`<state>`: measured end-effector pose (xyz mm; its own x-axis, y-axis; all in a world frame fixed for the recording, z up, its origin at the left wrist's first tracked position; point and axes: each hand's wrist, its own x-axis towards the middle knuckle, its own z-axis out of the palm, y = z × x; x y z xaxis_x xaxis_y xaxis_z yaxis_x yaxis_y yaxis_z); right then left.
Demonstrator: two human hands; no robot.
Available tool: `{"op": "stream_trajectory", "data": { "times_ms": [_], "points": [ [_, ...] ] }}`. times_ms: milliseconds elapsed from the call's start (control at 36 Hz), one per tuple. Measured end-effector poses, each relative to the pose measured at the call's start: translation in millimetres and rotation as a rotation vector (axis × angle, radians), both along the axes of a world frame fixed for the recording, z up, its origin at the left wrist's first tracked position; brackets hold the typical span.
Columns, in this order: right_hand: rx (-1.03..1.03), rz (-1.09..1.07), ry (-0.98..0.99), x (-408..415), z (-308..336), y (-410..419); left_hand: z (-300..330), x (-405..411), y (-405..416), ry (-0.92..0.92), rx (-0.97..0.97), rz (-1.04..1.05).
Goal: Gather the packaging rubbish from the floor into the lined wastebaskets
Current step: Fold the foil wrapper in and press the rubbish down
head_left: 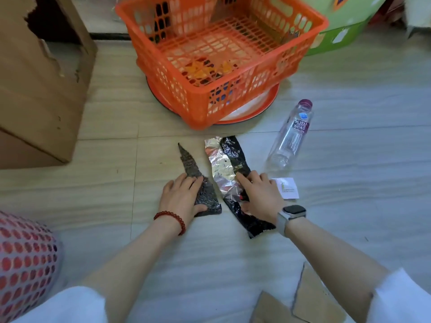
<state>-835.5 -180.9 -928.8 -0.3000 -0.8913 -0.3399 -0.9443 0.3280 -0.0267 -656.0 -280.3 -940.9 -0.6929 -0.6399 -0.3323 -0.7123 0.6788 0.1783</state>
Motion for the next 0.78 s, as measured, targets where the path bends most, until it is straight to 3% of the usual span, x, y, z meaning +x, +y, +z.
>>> {"op": "stream_trajectory", "data": {
  "times_ms": [83, 250, 333, 444, 500, 556, 611, 778],
  "points": [
    [-0.099, 0.042, 0.000, 10.0, -4.9, 8.1, -0.4, 1.5, 7.3, 0.168, -0.043, 0.000],
    [-0.192, -0.024, -0.062, 30.6, 6.8, 26.7, 6.0, 33.6, 17.2, 0.524, 0.171, 0.152],
    [-0.238, -0.006, -0.155, 36.2, 23.5, 32.8, 26.2, 44.9, 13.9, 0.709, 0.175, 0.088],
    [-0.274, -0.011, -0.408, 60.5, 50.7, 30.4, 49.7, 49.3, 8.9, 0.666, 0.062, -0.240],
    [-0.289, -0.109, -0.603, 71.2, 58.0, 27.9, 56.2, 49.6, 10.5, 0.587, 0.098, -0.261],
    [-0.322, -0.234, -0.786, 76.7, 64.2, 26.5, 62.5, 49.3, 13.6, 0.567, 0.252, -0.150],
    [-0.378, -0.355, -0.919, 83.4, 67.9, 27.1, 71.5, 46.4, 18.2, 0.683, 0.399, 0.030],
    [-0.568, -0.675, -1.165, 107.7, 73.5, 20.6, 81.1, 34.1, 31.4, 0.843, 0.574, 0.424]
  ]
}}
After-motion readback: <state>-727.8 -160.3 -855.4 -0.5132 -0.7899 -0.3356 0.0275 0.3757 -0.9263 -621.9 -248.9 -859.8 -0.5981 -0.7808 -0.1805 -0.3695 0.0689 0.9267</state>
